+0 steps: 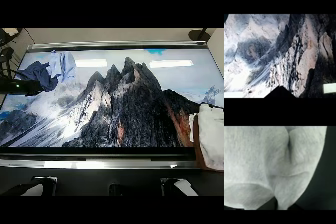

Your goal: Fold the shirts.

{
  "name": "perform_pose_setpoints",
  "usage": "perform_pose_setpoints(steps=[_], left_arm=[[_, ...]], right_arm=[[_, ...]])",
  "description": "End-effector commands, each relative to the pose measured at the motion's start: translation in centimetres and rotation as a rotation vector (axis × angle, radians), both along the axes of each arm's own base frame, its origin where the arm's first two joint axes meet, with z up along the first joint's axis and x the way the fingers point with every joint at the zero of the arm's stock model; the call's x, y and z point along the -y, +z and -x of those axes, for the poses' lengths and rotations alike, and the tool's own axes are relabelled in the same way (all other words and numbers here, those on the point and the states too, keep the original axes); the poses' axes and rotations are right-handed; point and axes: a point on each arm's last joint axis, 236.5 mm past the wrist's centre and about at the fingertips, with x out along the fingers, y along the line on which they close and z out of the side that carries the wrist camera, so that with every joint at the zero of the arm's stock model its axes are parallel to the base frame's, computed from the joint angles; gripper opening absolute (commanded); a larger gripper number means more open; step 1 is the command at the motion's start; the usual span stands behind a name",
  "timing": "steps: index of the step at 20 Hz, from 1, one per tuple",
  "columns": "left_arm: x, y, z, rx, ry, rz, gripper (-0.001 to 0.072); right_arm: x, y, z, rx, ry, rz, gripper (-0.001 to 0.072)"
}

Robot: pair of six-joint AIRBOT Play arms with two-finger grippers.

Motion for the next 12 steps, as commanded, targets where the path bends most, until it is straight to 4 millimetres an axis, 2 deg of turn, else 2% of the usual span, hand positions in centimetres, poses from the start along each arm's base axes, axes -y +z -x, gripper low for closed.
perform_pose_setpoints(steps=[1, 2, 3, 4, 5, 6, 7, 8, 9, 10, 11, 12], left_arm=[[0.0, 0.0, 0.0, 0.0, 0.001, 0.001, 0.0037], [0.0, 0.0, 0.0, 0.001, 0.001, 0.001, 0.0037], [0.2, 0.3, 0.0, 0.005, -0.001, 0.009, 0.0037], [0.6, 1.0, -0.2, 0.021, -0.006, 0.03, 0.0037], [1.0, 2.2, -0.6, 0.051, -0.01, 0.044, 0.0036], [1.0, 4.1, -1.3, 0.107, -0.007, 0.046, 0.0036], [0.8, 6.4, -2.1, 0.176, -0.001, 0.039, 0.0035], [0.6, 9.1, -3.0, 0.258, 0.006, 0.02, 0.0034], [0.1, 11.3, -3.7, 0.323, 0.018, -0.025, 0.0033], [-0.8, 12.5, -4.2, 0.354, 0.065, -0.083, 0.0033], [-1.8, 12.7, -4.4, 0.348, 0.112, -0.153, 0.0033], [-2.8, 11.8, -4.3, 0.314, 0.15, -0.234, 0.0035]], right_arm=[[0.8, -2.4, -0.6, 0.035, 0.009, 0.059, 0.0594], [2.2, -1.5, -2.2, 0.102, 0.048, 0.112, 0.0685], [3.6, 0.3, -4.0, 0.179, 0.089, 0.167, 0.0684], [5.7, 3.2, -6.2, 0.268, 0.122, 0.263, 0.0685], [8.1, 6.9, -8.7, 0.37, 0.156, 0.386, 0.0685], [10.4, 12.3, -11.9, 0.499, 0.205, 0.541, 0.0685], [11.5, 17.7, -14.9, 0.601, 0.28, 0.696, 0.0684], [11.2, 23.4, -18.3, 0.696, 0.378, 0.843, 0.0684], [9.4, 27.7, -21.6, 0.778, 0.478, 0.946, 0.0683], [5.9, 30.8, -25.3, 0.866, 0.586, 0.999, 0.0683], [1.7, 31.9, -28.6, 0.948, 0.679, 0.987, 0.0682], [-3.6, 31.3, -31.7, 1.011, 0.79, 0.913, 0.0681]])
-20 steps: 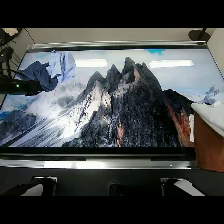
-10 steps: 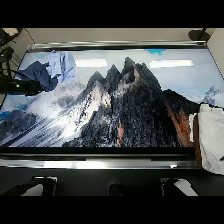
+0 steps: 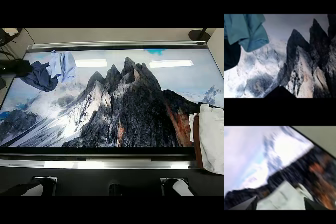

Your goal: Fold the shirts.

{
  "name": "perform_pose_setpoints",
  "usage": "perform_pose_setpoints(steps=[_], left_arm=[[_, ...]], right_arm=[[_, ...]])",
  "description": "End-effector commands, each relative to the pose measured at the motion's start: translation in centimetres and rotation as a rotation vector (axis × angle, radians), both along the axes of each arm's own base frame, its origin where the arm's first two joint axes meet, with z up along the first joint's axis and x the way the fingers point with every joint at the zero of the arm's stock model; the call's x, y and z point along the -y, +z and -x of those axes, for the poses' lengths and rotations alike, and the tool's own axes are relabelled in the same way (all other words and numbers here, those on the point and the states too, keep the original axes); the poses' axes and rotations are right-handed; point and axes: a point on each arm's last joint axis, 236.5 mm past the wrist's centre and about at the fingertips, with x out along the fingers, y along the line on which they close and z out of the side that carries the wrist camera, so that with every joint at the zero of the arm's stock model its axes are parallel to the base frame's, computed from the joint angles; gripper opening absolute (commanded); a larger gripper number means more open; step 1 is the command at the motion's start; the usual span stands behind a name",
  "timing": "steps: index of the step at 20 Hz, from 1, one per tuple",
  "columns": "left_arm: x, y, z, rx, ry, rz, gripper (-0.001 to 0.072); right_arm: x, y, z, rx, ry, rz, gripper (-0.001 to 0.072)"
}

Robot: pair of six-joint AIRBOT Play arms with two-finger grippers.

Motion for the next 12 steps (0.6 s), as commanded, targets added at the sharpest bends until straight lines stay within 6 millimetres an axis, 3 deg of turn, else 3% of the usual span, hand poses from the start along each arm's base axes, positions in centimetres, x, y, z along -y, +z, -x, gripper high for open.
perform_pose_setpoints(steps=[1, 2, 4, 5, 7, 8, 12], left_arm=[[-3.3, 0.4, -0.3, -0.021, 0.161, -0.195, 0.004], [-3.2, -2.4, 1.0, -0.14, 0.171, -0.209, 0.0154], [-2.8, -9.3, 6.4, -0.481, 0.203, -0.191, 0.0646], [-2.6, -12.1, 9.4, -0.622, 0.181, -0.202, 0.0652], [-1.4, -15.8, 12.8, -0.671, 0.118, -0.204, 0.0651], [-1.1, -16.5, 13.3, -0.616, 0.125, -0.191, 0.065], [-1.1, -16.7, 15.0, -0.492, 0.179, -0.131, 0.0651]], right_arm=[[-14.7, 4.8, -10.0, 0.124, 0.39, 0.081, 0.0681], [-19.5, 0.9, -11.0, 0.006, 0.479, -0.008, 0.0678], [-27.8, -8.3, -10.3, -0.317, 0.613, -0.166, 0.0674], [-31.3, -12.7, -8.8, -0.484, 0.685, -0.224, 0.0674], [-35.8, -18.4, -5.9, -0.716, 0.793, -0.27, 0.0655], [-37.2, -19.7, -5.4, -0.759, 0.822, -0.268, 0.0603], [-39.8, -20.9, -5.6, -0.766, 0.865, -0.228, 0.0615]])
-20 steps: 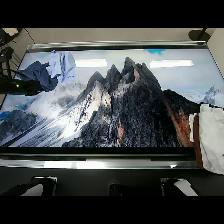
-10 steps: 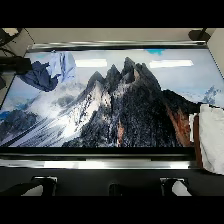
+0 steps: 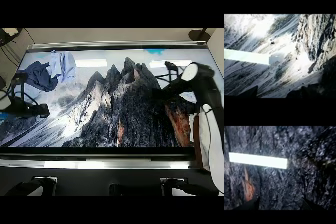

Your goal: Fold the shirts.

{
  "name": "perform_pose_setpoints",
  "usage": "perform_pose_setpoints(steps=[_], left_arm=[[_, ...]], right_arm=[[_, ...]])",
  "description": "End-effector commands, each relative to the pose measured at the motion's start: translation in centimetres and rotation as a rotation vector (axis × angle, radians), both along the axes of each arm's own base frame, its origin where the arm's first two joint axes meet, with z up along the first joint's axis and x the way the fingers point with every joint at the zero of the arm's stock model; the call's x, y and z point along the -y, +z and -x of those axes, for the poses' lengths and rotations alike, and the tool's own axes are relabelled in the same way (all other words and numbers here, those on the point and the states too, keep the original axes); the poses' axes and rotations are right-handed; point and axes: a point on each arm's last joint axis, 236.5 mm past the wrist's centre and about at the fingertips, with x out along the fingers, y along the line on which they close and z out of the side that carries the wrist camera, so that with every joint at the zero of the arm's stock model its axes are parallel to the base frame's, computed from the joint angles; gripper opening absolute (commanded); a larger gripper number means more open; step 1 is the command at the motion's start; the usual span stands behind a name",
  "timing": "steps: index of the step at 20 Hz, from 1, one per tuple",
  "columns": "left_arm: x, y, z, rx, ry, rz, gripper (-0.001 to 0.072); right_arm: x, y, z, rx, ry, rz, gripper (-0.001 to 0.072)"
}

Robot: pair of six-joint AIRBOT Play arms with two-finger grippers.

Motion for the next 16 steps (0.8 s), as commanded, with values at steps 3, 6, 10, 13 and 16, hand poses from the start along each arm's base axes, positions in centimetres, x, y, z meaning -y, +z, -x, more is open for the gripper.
perform_pose_setpoints(steps=[3, 6, 10, 13, 16], left_arm=[[0.04, -0.81, 2.01, 0.046, 0.031, 0.016, 0.0651], [0.04, -0.77, 1.94, 0.049, 0.03, 0.016, 0.0652], [0.04, -0.77, 1.94, 0.049, 0.03, 0.016, 0.0652], [0.04, -0.77, 1.94, 0.049, 0.03, 0.016, 0.0652], [0.04, -0.77, 1.94, 0.049, 0.03, 0.016, 0.0652]], right_arm=[[-2.49, -2.18, 1.67, -0.082, 0.067, 0.037, 0.0615], [-2.5, -2.17, 1.66, -0.081, 0.067, 0.037, 0.0615], [-2.5, -2.17, 1.66, -0.081, 0.067, 0.037, 0.0615], [-2.5, -2.17, 1.66, -0.081, 0.067, 0.037, 0.0615], [-2.5, -2.17, 1.66, -0.081, 0.067, 0.037, 0.0615]])
